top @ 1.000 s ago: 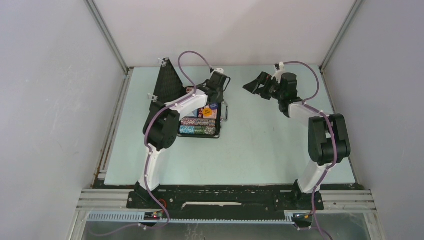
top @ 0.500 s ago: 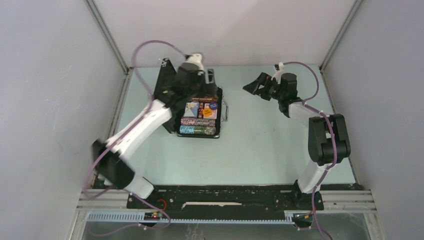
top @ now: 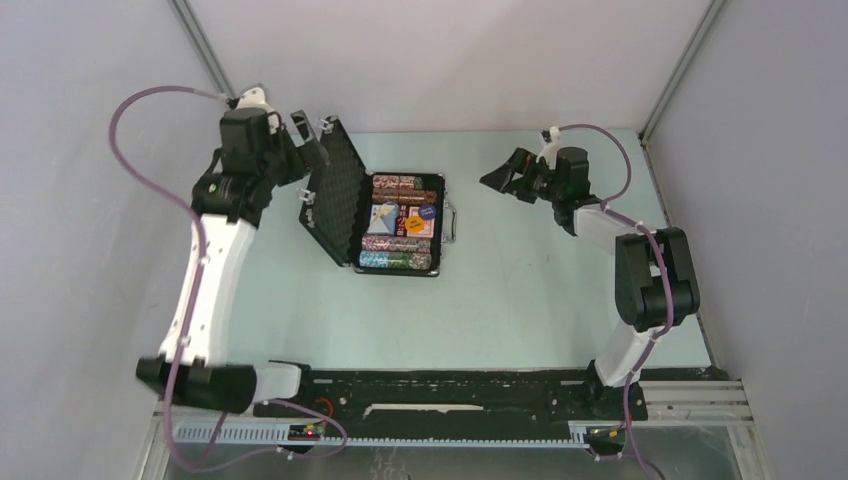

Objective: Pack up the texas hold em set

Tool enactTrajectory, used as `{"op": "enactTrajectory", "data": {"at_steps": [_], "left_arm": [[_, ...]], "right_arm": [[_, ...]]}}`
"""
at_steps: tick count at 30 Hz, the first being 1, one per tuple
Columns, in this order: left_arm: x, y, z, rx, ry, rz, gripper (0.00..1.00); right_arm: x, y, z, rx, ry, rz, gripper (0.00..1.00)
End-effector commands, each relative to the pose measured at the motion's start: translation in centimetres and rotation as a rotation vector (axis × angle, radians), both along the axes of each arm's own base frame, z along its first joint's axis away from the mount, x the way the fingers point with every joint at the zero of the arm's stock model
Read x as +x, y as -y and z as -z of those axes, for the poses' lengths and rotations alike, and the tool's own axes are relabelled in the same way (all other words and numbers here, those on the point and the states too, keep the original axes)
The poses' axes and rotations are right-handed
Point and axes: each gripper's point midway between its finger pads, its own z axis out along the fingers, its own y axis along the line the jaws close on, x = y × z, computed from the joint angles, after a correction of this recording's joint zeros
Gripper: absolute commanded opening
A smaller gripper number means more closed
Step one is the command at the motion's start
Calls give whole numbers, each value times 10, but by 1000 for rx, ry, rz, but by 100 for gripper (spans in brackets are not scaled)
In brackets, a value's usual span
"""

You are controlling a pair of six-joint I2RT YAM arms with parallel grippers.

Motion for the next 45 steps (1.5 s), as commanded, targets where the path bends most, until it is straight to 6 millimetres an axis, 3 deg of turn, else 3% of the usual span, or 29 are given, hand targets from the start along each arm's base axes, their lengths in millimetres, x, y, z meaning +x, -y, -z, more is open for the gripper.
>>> {"op": "enactTrajectory", "data": {"at_steps": [1, 9, 13, 16, 25, 32, 36, 45], "left_arm": [[33, -13, 26, -5, -107, -20, 96], [77, -33, 63, 118, -234, -55, 97], [87, -24, 68, 114, -199, 12, 95], [91, -24, 77, 122, -229, 22, 86], [98, -18, 101, 161, -279, 40, 74], [100, 8, 87, 329, -224, 62, 49], [95, 34, 90, 404, -239, 84, 43], [80, 113, 110, 617, -230, 71, 43]], "right_arm": [[-2, -1, -15, 18, 41, -23, 100], [-1, 7, -20, 72, 28, -34, 100], [0, 7, -25, 84, 45, -37, 100], [0, 6, -28, 95, 56, -50, 100], [3, 15, -29, 110, 51, -39, 100], [4, 19, -26, 118, 36, -35, 100], [4, 22, -23, 124, 22, -30, 100], [6, 27, -18, 132, -2, -16, 100]]}}
